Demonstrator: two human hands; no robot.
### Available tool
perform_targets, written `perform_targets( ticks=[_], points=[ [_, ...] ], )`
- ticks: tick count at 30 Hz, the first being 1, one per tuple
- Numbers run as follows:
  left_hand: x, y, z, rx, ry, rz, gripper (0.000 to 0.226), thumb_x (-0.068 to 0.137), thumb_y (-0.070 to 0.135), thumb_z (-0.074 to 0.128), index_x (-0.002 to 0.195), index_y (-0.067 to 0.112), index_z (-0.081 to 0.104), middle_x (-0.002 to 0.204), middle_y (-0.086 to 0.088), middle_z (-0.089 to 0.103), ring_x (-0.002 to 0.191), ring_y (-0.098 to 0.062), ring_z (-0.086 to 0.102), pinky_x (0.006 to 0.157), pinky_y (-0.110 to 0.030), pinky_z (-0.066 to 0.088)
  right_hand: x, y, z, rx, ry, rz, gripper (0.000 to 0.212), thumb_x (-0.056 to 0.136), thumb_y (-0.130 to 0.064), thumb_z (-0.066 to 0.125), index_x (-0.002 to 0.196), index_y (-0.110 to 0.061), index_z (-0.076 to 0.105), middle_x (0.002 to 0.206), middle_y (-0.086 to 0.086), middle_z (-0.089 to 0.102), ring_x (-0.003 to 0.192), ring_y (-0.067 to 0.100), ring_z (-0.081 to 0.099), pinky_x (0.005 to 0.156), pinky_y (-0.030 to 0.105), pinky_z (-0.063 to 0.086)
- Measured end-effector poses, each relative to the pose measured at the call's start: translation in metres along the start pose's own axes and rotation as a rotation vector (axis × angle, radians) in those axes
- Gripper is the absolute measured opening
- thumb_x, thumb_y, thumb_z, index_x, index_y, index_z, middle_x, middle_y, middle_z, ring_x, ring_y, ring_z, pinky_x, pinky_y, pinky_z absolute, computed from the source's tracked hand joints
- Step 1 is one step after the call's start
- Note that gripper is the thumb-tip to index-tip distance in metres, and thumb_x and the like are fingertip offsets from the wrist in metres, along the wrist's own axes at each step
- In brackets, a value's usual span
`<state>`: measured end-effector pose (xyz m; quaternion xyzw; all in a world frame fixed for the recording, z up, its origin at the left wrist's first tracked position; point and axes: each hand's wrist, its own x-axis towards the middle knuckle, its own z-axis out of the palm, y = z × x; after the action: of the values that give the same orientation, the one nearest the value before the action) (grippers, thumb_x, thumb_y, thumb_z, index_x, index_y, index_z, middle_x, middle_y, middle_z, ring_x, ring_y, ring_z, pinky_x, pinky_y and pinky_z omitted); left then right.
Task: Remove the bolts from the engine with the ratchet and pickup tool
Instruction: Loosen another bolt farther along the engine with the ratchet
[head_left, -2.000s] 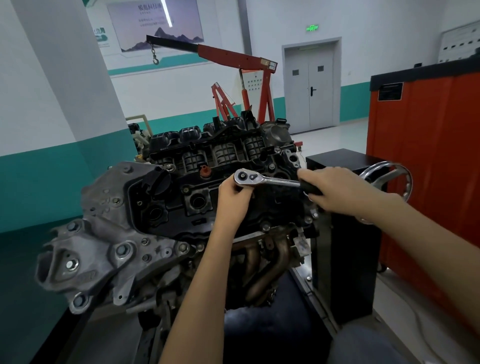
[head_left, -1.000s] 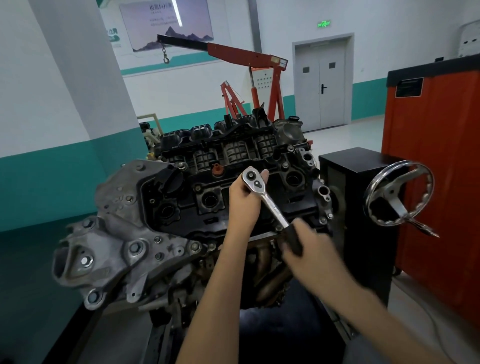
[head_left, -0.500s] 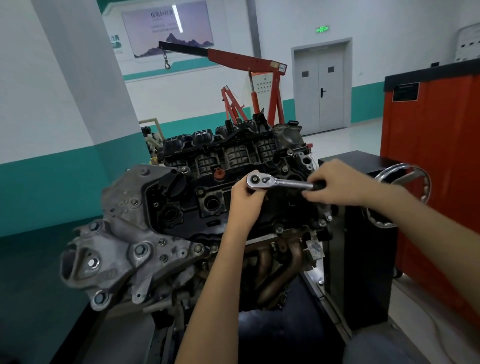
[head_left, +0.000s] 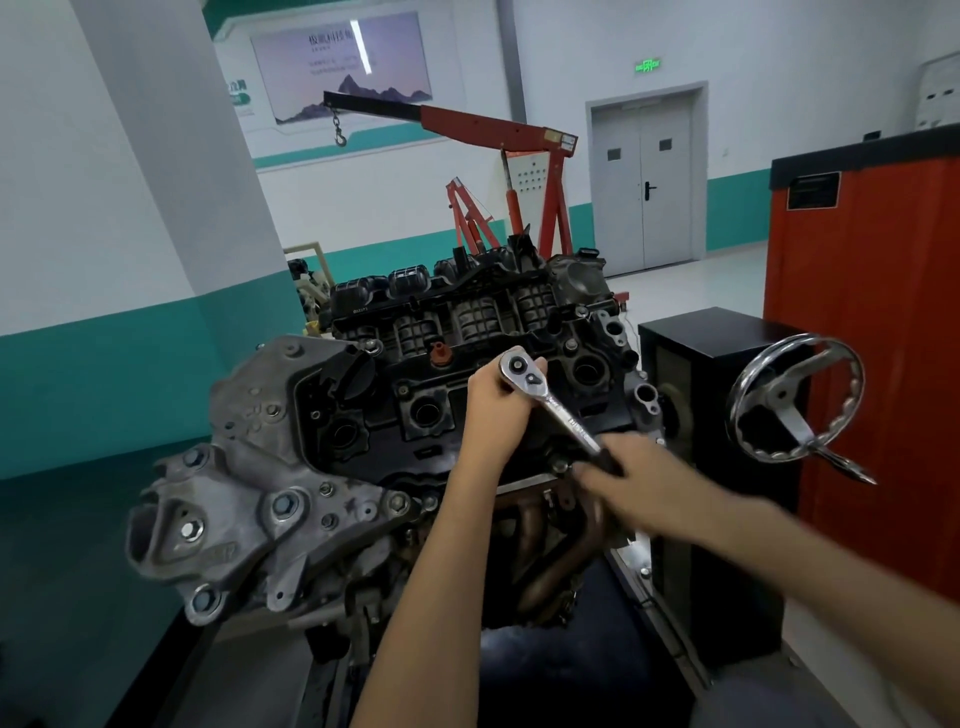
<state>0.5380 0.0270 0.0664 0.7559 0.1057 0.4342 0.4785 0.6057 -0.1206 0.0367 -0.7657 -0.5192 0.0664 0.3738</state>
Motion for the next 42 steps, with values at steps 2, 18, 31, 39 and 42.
perform_targets(
  ticks=[2, 18, 31, 39, 42],
  points=[
    [0.002, 0.003, 0.002, 0.049, -0.013, 0.022, 0.048, 0.093, 0.005, 0.053, 0.054, 0.031, 0.047, 0.050, 0.016, 0.042, 0.053, 0.000, 0.035, 0.056, -0.019, 0.030, 0.018, 0.005, -0.048, -0.251, -0.079, -0.056, 0.029, 0.093, -0.033, 0.055, 0.067, -0.020, 0.050, 0.058, -0.006, 0.054, 0.046, 0.003, 0.048, 0.047, 0.016, 0.039],
    [0.001, -0.011, -0.002, -0.065, 0.055, 0.003, 0.049, 0.094, 0.010, 0.060, 0.062, 0.025, 0.026, 0.057, 0.013, 0.024, 0.059, -0.008, 0.022, 0.059, -0.024, 0.024, -0.009, -0.035, 0.088, 0.245, 0.323, 0.058, 0.024, 0.090, -0.020, 0.056, 0.072, -0.024, 0.041, 0.060, -0.004, 0.049, 0.047, 0.001, 0.047, 0.046, 0.005, 0.035],
    [-0.004, -0.007, 0.002, -0.039, 0.060, 0.000, 0.046, 0.096, 0.010, 0.054, 0.056, 0.033, 0.052, 0.056, 0.017, 0.045, 0.062, -0.007, 0.040, 0.061, -0.020, 0.035, 0.005, 0.010, -0.013, -0.282, 0.195, 0.010, 0.024, 0.086, -0.029, 0.059, 0.069, -0.022, 0.044, 0.063, -0.005, 0.053, 0.057, 0.012, 0.054, 0.050, 0.025, 0.040],
    [-0.001, -0.006, 0.003, -0.048, 0.061, -0.054, 0.042, 0.095, 0.009, 0.059, 0.064, 0.019, 0.033, 0.051, 0.015, 0.029, 0.052, -0.001, 0.026, 0.055, -0.014, 0.029, -0.011, -0.034, 0.091, 0.326, 0.332, 0.092, 0.019, 0.088, -0.016, 0.055, 0.073, -0.021, 0.045, 0.062, -0.001, 0.051, 0.047, 0.007, 0.050, 0.043, 0.010, 0.037],
    [-0.001, -0.007, 0.000, -0.028, 0.011, -0.022, 0.042, 0.095, 0.012, 0.059, 0.060, 0.023, 0.039, 0.054, 0.015, 0.035, 0.057, -0.004, 0.032, 0.061, -0.021, 0.032, -0.009, -0.004, 0.040, 0.072, 0.191, 0.010, 0.014, 0.088, -0.016, 0.056, 0.076, -0.018, 0.048, 0.066, 0.002, 0.053, 0.053, 0.011, 0.049, 0.045, 0.011, 0.036]
  ],
)
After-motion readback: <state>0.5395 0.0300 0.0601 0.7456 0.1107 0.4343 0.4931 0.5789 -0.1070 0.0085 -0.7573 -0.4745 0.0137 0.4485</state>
